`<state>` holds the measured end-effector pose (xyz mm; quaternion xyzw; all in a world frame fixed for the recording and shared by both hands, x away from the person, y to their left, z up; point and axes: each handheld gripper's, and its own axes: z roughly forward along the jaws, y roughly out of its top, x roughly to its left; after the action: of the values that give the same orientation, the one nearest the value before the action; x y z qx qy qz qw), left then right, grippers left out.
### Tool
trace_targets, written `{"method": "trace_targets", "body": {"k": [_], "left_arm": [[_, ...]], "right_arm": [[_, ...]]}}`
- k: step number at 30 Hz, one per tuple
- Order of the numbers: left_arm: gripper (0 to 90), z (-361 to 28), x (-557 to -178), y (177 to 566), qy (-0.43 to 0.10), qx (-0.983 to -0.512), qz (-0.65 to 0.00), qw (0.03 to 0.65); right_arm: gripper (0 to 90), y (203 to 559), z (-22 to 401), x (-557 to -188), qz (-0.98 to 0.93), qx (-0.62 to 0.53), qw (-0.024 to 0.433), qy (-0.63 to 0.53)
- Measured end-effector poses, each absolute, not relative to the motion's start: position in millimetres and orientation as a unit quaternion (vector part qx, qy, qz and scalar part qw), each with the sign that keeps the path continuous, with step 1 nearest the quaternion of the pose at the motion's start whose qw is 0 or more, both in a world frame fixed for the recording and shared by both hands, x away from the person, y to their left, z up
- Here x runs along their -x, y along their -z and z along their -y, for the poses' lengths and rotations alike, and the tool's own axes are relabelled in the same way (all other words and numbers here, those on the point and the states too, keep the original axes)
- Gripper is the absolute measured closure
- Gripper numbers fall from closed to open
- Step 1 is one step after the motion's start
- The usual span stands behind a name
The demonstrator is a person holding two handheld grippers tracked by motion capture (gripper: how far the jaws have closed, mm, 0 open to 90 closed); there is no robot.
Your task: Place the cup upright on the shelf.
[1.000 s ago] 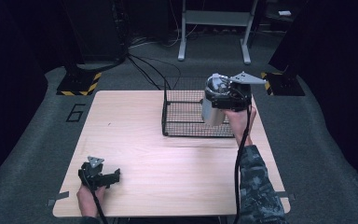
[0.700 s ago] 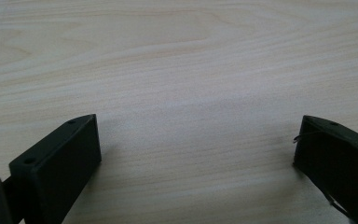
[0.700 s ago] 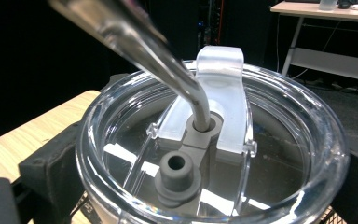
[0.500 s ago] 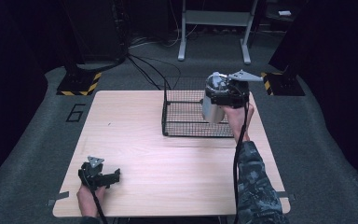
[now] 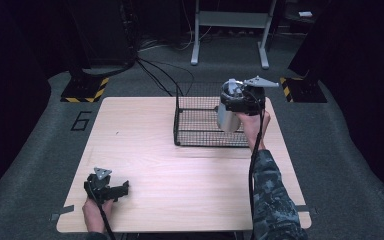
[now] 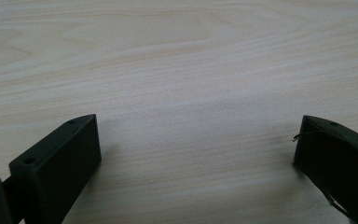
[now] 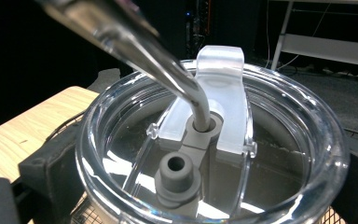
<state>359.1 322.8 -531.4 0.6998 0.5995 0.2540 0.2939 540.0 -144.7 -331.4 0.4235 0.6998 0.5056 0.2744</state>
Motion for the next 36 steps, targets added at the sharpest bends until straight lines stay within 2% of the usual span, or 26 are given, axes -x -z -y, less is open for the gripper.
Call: {"method": "trace_targets", "body": {"k": [36], "left_arm": [[0.3, -323, -359, 532, -0.256, -0.7, -0.599, 0.294]], "right_arm": [[3.1, 335, 143, -561, -0.684, -0.442, 0.281, -0.508]]}}
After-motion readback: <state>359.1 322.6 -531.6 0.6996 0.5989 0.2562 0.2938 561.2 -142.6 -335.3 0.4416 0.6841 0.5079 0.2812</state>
